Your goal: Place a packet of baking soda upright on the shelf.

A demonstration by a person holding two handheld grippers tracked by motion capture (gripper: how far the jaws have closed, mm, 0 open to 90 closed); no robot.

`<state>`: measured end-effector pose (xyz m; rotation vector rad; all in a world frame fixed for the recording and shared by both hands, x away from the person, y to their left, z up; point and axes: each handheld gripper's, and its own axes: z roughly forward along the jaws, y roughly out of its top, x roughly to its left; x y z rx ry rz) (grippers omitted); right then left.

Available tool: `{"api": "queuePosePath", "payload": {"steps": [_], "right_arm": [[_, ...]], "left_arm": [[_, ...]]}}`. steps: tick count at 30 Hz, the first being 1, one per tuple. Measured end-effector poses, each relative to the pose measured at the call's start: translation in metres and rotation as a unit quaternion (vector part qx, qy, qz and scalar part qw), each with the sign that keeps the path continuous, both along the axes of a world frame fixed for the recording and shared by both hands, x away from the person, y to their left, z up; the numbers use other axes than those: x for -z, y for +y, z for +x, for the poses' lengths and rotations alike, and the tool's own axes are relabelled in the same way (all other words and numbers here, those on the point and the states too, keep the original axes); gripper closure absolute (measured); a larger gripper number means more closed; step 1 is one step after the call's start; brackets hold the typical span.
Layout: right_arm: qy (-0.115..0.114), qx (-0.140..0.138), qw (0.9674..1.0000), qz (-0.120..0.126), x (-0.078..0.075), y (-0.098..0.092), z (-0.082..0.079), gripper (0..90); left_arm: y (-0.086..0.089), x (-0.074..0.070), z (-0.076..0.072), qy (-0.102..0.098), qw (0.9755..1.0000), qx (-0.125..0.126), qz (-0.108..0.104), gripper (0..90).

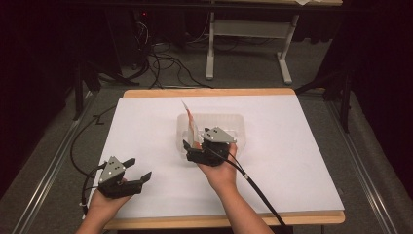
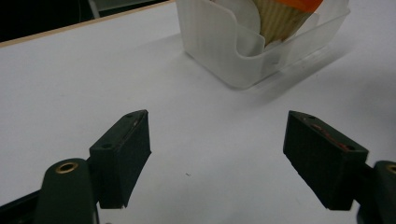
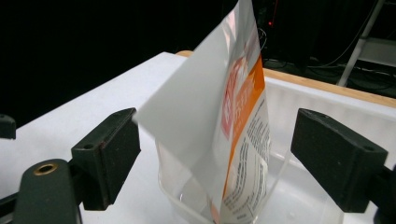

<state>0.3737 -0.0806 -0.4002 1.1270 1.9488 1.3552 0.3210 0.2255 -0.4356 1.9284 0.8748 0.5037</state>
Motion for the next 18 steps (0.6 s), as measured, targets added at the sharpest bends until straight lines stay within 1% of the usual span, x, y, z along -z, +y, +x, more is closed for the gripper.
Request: {"api": "queuePosePath", "payload": {"steps": [3, 5, 10, 12, 14, 18], "right_arm": [[0.004, -0.002, 1.0, -0.002, 0.001, -0.003, -0.004, 16.1], [0.002, -0.006, 1.0, -0.007, 0.002, -0.007, -0.009, 16.1], [0.0, -0.012, 0.9998, -0.014, 0.001, -0.016, -0.02, 16.2], [0.0, -0.014, 0.9998, -0.015, -0.001, -0.021, -0.026, 16.3], [-0.004, -0.017, 0.9997, -0.019, -0.003, -0.028, -0.031, 16.9], [-0.004, -0.018, 0.9995, -0.025, -0.007, -0.044, -0.043, 17.6]], "left_arm": [[0.0, 0.0, 0.0, 0.0, 1.0, -0.002, 0.0, 23.5], [0.0, 0.0, 0.0, -0.001, 1.0, -0.004, -0.002, 23.5], [0.001, 0.0, 0.0, 0.0, 1.0, -0.005, 0.002, 23.4], [0.001, 0.0, 0.0, -0.001, 1.0, -0.006, 0.001, 23.5], [0.002, 0.0, -0.001, -0.001, 1.0, -0.008, 0.0, 23.5], [0.004, 0.0, 0.0, 0.0, 0.9999, -0.011, 0.0, 23.5]]}}
